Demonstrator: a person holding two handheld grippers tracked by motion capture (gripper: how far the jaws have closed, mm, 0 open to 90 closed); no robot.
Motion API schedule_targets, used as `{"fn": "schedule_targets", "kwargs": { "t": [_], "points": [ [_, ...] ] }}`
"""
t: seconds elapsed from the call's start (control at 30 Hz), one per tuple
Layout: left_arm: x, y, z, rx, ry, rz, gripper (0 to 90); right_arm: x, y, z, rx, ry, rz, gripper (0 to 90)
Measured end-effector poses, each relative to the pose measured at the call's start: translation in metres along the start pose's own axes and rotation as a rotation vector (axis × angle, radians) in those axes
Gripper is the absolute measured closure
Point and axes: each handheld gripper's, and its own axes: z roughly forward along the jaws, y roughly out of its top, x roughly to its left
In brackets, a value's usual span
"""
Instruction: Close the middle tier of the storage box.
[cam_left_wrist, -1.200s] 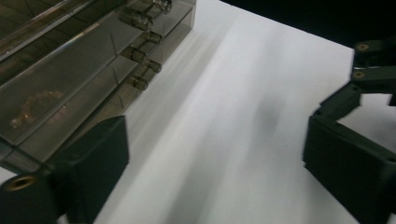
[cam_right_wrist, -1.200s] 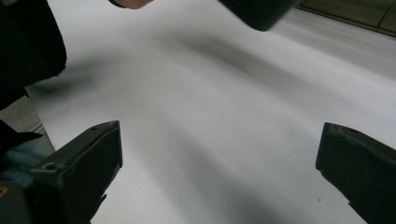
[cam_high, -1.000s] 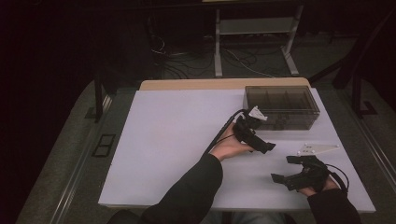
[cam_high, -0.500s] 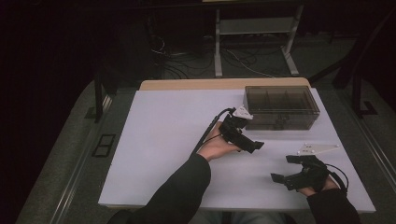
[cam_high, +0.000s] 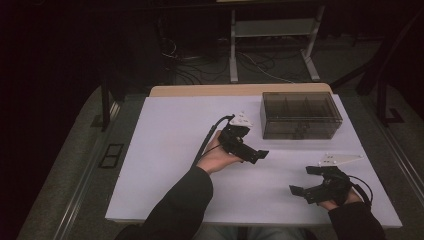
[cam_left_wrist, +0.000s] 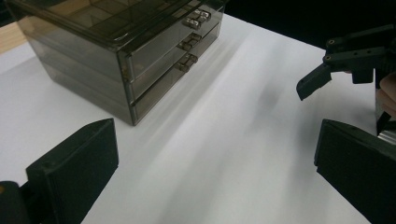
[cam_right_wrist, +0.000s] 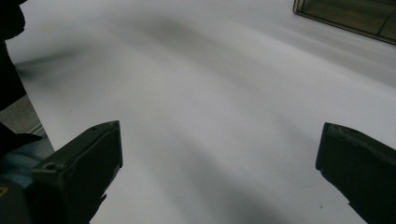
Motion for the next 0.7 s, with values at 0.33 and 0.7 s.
{"fn": "schedule_targets", "kwargs": {
  "t": [0.33,0.7],
  "points": [
    [0.004,-0.013,-0.021,-0.015,0.011,-0.013,0.0,0.001,0.001,0.001,0.002,-0.002,-0.004,0.0],
    [0.012,-0.037,-0.047,-0.04,0.036,-0.052,0.0,0.002,0.001,0.002,0.007,-0.005,0.001,0.0]
  ]
}}
